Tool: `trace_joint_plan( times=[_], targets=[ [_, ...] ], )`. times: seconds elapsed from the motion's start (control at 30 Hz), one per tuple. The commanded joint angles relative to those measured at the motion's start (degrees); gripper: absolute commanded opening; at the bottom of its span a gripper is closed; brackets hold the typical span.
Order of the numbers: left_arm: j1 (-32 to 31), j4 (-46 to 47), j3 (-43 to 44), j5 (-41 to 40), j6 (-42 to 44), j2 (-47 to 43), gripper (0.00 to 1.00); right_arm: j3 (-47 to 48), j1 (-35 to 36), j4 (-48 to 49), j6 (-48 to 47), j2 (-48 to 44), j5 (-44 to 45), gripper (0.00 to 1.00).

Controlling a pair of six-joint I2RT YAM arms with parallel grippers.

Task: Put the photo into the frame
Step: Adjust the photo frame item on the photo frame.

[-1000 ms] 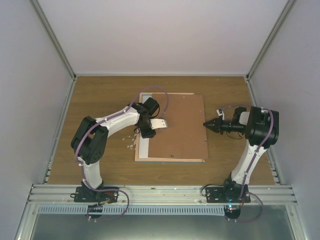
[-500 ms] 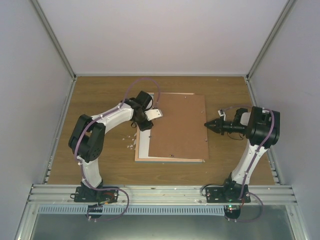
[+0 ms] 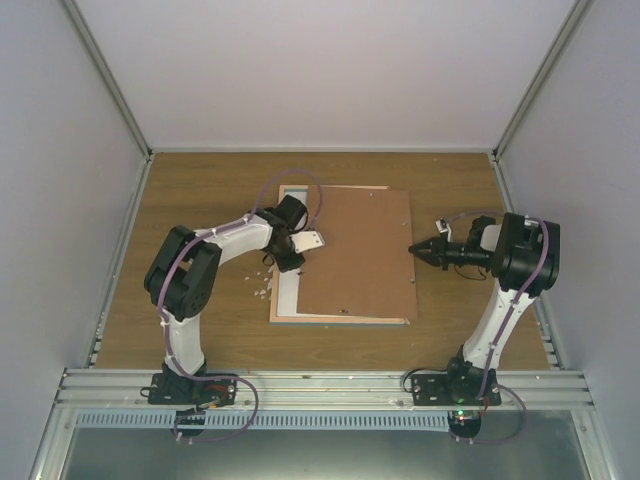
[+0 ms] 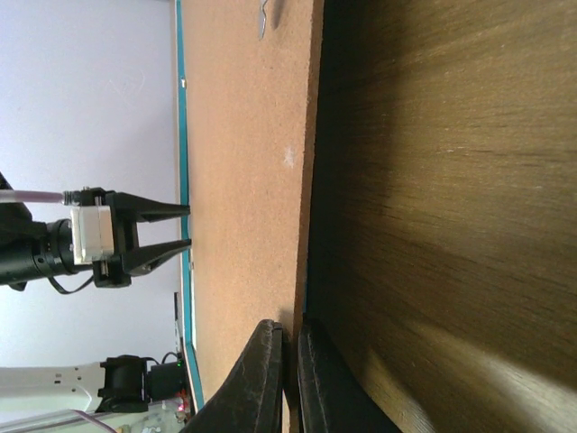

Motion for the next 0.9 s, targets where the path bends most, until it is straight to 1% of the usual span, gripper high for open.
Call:
trace_joint_plan(
  times=[0.0,0.67,0.87],
  targets=[
    [-1.4,0.3,-3.1,-0.2,1.0,-3.6,0.38,-0.7,-0.7,2.5,-1.1,2.0,5.6,0.01],
    [-6.5,-2.3,-3.8,-0.3,1.3,-5.9,0.35,-0.8,-0.7,2.8,-0.7,1.8,6.0,0.01],
    [-7.3,-3.0,-2.7,1.9,1.3,-5.7,0.35,-0.7,-0.8,2.7,-0.9,1.9,6.1,0.01]
  ],
)
